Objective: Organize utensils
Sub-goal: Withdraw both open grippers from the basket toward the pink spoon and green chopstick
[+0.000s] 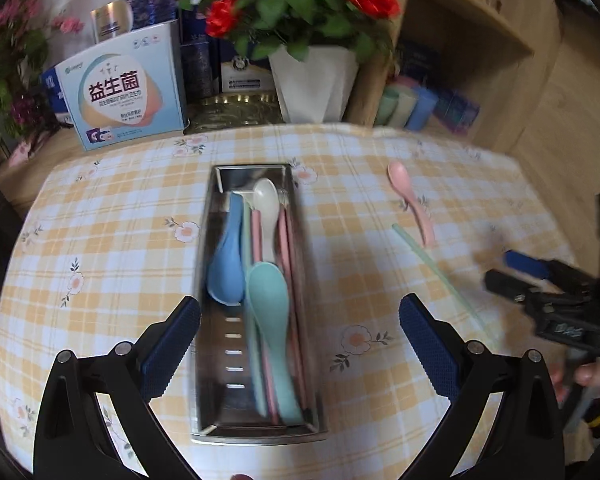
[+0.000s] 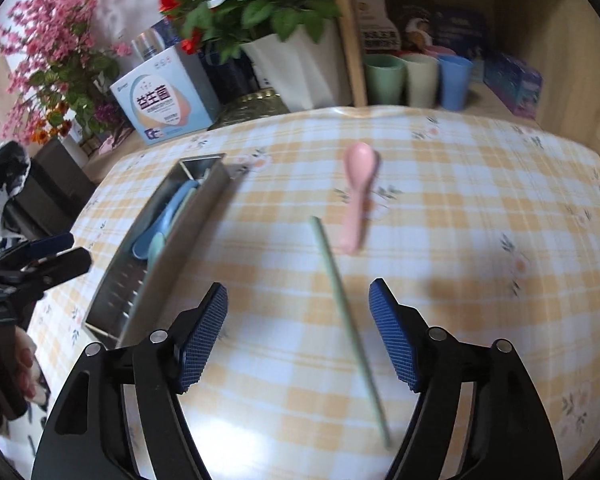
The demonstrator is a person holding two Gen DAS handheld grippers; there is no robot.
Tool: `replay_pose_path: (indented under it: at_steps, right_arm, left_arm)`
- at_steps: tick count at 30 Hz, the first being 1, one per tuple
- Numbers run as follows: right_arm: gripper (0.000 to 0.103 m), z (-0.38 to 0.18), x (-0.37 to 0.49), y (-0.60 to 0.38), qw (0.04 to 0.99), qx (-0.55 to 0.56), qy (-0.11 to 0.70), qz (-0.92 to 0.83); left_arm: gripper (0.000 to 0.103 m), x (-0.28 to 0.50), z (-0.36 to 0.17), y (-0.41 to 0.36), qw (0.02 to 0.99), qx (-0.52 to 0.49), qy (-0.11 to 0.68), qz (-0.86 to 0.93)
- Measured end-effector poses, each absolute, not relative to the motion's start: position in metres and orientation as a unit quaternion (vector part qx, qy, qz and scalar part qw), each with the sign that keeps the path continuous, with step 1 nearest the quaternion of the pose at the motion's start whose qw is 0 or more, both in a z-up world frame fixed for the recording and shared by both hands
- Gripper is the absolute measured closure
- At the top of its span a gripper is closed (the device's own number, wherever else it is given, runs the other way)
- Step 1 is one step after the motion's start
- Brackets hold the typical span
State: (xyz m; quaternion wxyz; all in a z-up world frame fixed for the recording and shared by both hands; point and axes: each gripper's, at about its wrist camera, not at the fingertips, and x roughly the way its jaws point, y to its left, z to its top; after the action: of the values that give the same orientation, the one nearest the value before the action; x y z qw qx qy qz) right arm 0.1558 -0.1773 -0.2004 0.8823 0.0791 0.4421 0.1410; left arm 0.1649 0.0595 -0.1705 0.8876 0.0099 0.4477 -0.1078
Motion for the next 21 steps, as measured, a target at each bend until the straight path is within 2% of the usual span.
replay_pose_path:
  at_steps: [3,4,5,12,21]
  right_arm:
    - [0.029,-0.203,0.151,-0.201,0.886,0.083,0.439,0.127]
    - [0.018,-0.203,0.149,-0.209,0.888,0.082,0.436,0.120]
    - [0.015,-0.203,0.148,-0.217,0.891,0.081,0.432,0.114]
    - [0.015,-0.211,0.146,-0.274,0.896,0.107,0.425,0.076]
    - [0.015,-0.219,0.139,-0.309,0.905,0.117,0.406,0.049]
  left_arm:
    - [0.006,0.169,-0.180,0.037,0.877,-0.003,0.465,-0.123]
    - [0.006,0.170,-0.182,0.032,0.874,-0.002,0.470,-0.122]
    - [0.006,0.171,-0.185,0.022,0.872,0.001,0.474,-0.118]
    - [0.007,0.174,-0.207,-0.035,0.859,-0.005,0.501,-0.106]
    - [0.034,0.190,-0.239,-0.086,0.828,-0.030,0.548,-0.113]
